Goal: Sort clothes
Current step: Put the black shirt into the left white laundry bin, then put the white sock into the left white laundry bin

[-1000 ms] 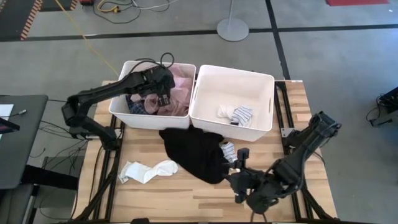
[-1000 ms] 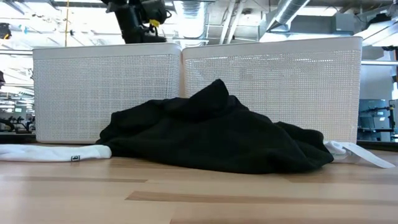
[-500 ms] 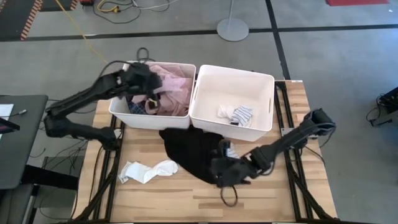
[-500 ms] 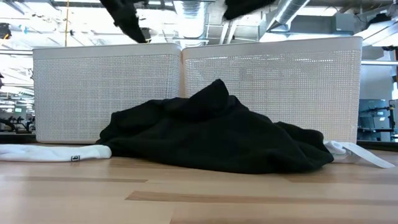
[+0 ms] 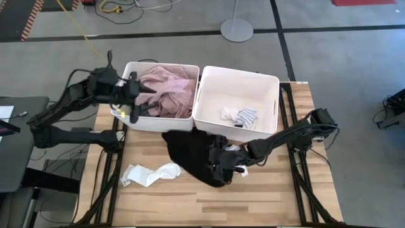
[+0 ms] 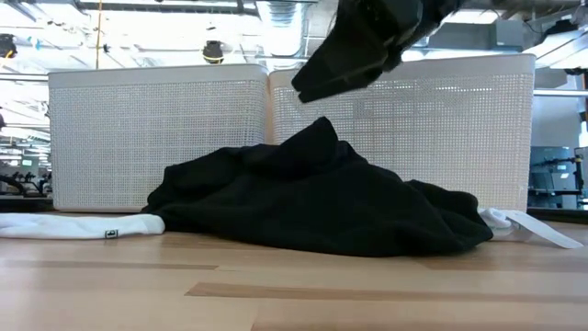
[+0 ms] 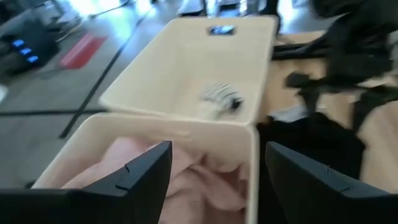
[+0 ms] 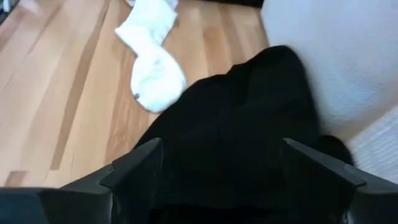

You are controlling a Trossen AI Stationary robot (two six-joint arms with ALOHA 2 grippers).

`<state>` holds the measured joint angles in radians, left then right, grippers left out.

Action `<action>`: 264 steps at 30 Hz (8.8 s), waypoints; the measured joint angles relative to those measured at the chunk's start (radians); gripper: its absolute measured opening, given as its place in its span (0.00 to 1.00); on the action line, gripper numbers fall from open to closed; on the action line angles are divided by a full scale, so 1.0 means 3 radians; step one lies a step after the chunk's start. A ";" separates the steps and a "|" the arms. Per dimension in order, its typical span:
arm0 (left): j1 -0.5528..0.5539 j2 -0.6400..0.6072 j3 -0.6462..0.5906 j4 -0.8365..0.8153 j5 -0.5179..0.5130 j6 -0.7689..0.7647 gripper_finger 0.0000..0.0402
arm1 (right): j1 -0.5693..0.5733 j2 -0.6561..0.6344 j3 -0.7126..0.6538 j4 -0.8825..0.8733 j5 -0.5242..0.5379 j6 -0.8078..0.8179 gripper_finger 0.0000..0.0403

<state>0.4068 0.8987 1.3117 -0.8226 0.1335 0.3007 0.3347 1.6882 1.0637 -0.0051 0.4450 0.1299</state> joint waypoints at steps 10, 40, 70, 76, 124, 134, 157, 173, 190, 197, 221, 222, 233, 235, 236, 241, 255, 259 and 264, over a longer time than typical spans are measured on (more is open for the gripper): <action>-0.0577 -0.0117 -0.0001 -0.0009 0.0179 -0.0141 0.63 | -0.0019 0.0567 -0.0014 0.0126 -0.0170 0.0003 0.84; -0.1869 -0.0051 -0.0020 -0.0452 -0.0189 -0.0744 0.63 | -0.0063 0.0856 0.0207 0.0045 0.0047 -0.0298 0.09; -0.2766 -0.0088 -0.0924 -0.0255 -0.0554 -0.1300 0.63 | -0.0792 -0.0265 0.2070 0.0054 -0.0569 -0.2808 0.09; -0.2878 -0.0096 -0.1108 -0.0178 -0.0558 -0.1501 0.63 | -0.1134 -0.0270 0.2135 0.0438 -0.1107 -0.2820 0.09; -0.3281 0.0117 -0.1448 0.0412 -0.1013 -0.2348 0.63 | -0.2671 0.2145 0.3049 0.0596 -0.2446 -0.1169 0.12; -0.3283 0.0554 -0.1447 0.0230 -0.0974 -0.2481 0.63 | -0.2503 0.1653 0.3085 0.0095 -0.2450 -0.1410 0.57; -0.3316 0.2267 -0.1446 0.0418 -0.1009 -0.2719 0.63 | -0.1955 -0.0134 0.3087 -0.1996 -0.1971 -0.1750 0.81; -0.3032 0.2616 -0.1264 0.0726 -0.0839 -0.1942 0.04 | -0.1064 -0.0601 0.3086 -0.4156 -0.1087 -0.1043 0.80; -0.2477 0.2168 -0.0084 0.0633 -0.1503 -0.0277 0.01 | 0.0261 -0.0825 0.2869 -0.5034 -0.0197 0.0562 0.80; -0.2303 0.1872 0.0463 0.0787 -0.1683 0.0383 0.00 | 0.0625 -0.1001 0.2238 -0.4413 0.0166 0.0734 0.80; -0.1809 0.1852 0.1261 0.1929 -0.1411 0.1079 0.00 | -0.0003 -0.1117 0.0722 -0.0446 0.0528 -0.1152 0.80; -0.1802 0.1856 0.1261 0.1930 -0.1410 0.1079 0.00 | -0.0027 -0.1085 0.0722 -0.0331 0.0514 -0.1214 0.80; -0.1766 0.1938 0.1259 0.1982 -0.1334 0.1054 0.00 | -0.0253 -0.0758 0.0724 0.0325 0.0965 -0.1615 0.76; -0.1766 0.1939 0.1259 0.1976 -0.1334 0.1027 0.00 | -0.0244 -0.0750 0.0722 0.0382 0.1188 -0.1770 0.70; -0.1765 0.1937 0.1259 0.1973 -0.1334 0.1024 0.00 | -0.0242 -0.0751 0.0722 0.0409 0.1247 -0.1830 0.66; -0.1765 0.1936 0.1259 0.1900 -0.1372 0.1062 0.00 | -0.0236 -0.0767 0.0722 0.0427 0.1471 -0.2170 0.27; -0.1335 0.1829 0.1259 0.1336 -0.1593 0.0799 0.24 | -0.0637 -0.1296 0.0721 -0.0142 0.1679 -0.2263 0.00; -0.1203 0.1763 0.1259 0.1157 -0.1400 0.0638 0.40 | -0.0941 -0.1517 0.0721 -0.0481 0.1584 -0.2052 0.00; -0.1123 0.1745 0.1258 0.0886 -0.1086 0.0436 0.55 | -0.1486 -0.1676 0.0722 -0.1032 0.1056 -0.1543 0.00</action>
<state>0.0698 1.4223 1.6890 -0.5567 -0.1923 0.4315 -0.1109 1.1854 1.2802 -0.3148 0.7618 -0.3329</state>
